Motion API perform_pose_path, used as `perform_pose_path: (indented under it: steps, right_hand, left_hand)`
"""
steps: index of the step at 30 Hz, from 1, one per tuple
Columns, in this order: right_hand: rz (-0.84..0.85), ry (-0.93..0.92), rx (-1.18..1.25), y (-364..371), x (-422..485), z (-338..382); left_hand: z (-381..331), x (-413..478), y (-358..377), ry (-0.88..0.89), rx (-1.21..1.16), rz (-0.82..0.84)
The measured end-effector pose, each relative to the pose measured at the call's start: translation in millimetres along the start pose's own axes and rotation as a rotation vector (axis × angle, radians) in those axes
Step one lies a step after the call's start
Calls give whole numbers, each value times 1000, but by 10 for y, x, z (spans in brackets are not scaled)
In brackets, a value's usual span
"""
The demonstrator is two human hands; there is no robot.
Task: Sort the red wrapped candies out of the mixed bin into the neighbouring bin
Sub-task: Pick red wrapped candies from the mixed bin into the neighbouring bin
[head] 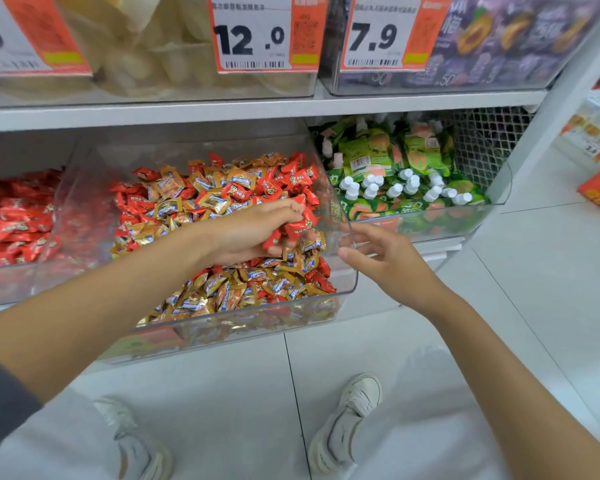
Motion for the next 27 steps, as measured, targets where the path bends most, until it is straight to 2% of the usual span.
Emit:
perform_pose_path:
  steps: [2, 5, 7, 10, 11, 13, 15, 17, 19, 24, 26, 27]
  right_hand:
    - [3, 7, -3, 2, -1, -6]
    - [8, 6, 0, 6, -9, -14]
    - [11, 2, 7, 10, -10, -29]
    - [10, -2, 16, 19, -8, -44]
    - [9, -3, 21, 22, -8, -42]
    - [8, -4, 27, 26, -7, -42]
    - [15, -10, 33, 32, -4, -38]
    - [15, -13, 32, 32, 4, -39]
    - [8, -12, 48, 27, 10, -54]
    - [2, -16, 74, 36, 13, -52]
    - [1, -25, 76, 39, 11, -41]
    - [2, -30, 75, 42, 8, -35]
  left_hand:
    - [59, -4, 66, -68, -278, 26]
    - [122, 6, 126, -101, -524, 114]
    - [152, 10, 128, -111, -653, 182]
    - [143, -7, 105, -115, -726, 166]
    - [124, -14, 105, -104, -673, 124]
    - [93, 5, 90, -49, -393, 28]
    - [67, 64, 112, 45, 82, -17]
    - [73, 143, 210, 198, 663, 2]
    - [147, 209, 344, 305, 1079, 20]
    - [275, 302, 504, 307, 1464, -127]
    - [282, 349, 480, 312, 1464, -155]
    - [285, 371, 446, 319, 1378, -152]
Point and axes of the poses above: each hand's wrist, its own x-axis towards the middle knuckle, its own y-axis out of the palm, z = x × y, the point moved 5 cm from there along x, towards the middle knuckle, and after that the axes turned 1 degree about -z, right-handed, at the moved point
